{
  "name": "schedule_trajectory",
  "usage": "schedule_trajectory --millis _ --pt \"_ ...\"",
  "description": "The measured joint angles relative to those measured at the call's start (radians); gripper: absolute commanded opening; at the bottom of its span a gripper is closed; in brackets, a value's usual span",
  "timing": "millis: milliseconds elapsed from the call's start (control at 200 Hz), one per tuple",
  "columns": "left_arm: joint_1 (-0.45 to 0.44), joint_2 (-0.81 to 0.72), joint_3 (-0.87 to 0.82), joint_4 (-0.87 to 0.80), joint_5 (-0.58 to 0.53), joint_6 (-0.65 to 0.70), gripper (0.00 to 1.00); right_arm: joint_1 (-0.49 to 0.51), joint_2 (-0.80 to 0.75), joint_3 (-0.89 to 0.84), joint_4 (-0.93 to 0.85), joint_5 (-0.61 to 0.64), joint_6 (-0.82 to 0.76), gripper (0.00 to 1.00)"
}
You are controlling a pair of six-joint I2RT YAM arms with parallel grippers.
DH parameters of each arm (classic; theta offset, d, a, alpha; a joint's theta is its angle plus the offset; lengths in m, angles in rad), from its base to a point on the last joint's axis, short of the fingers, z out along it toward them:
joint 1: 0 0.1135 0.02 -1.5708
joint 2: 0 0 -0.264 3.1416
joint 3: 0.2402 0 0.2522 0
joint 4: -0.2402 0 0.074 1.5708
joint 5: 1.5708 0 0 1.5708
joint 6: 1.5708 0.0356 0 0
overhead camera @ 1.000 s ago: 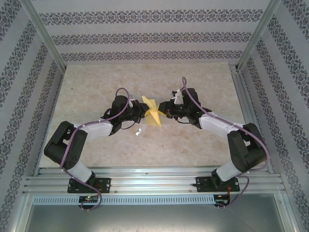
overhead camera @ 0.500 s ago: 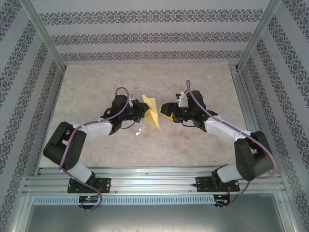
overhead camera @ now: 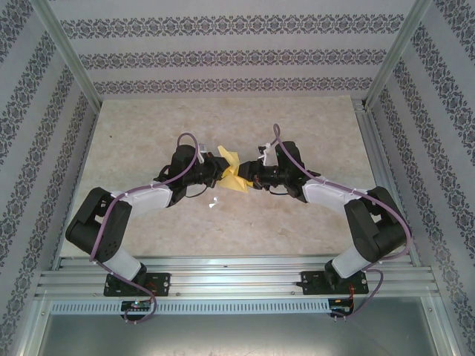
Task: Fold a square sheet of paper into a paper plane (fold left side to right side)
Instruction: Turn over the paper at the center of the table.
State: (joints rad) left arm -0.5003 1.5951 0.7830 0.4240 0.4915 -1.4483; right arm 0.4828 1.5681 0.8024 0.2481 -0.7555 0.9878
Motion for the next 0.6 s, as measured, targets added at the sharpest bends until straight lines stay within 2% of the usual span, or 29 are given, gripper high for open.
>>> schedule_trajectory --millis 145,455,600 --pt "0.0 0.0 0.0 -0.005 0.0 0.004 0.17 0.0 0.0 0.0 0.008 -0.003 0.013 0.25" --pt "0.0 0.0 0.0 -0.029 0.0 0.008 0.19 -0.008 -0.001 0.0 -0.026 -0.003 -0.003 0.13" --pt "0.003 -0.006 0.0 -0.06 0.0 0.038 0.35 -0.019 -0.018 0.008 -0.122 0.011 -0.073 0.06"
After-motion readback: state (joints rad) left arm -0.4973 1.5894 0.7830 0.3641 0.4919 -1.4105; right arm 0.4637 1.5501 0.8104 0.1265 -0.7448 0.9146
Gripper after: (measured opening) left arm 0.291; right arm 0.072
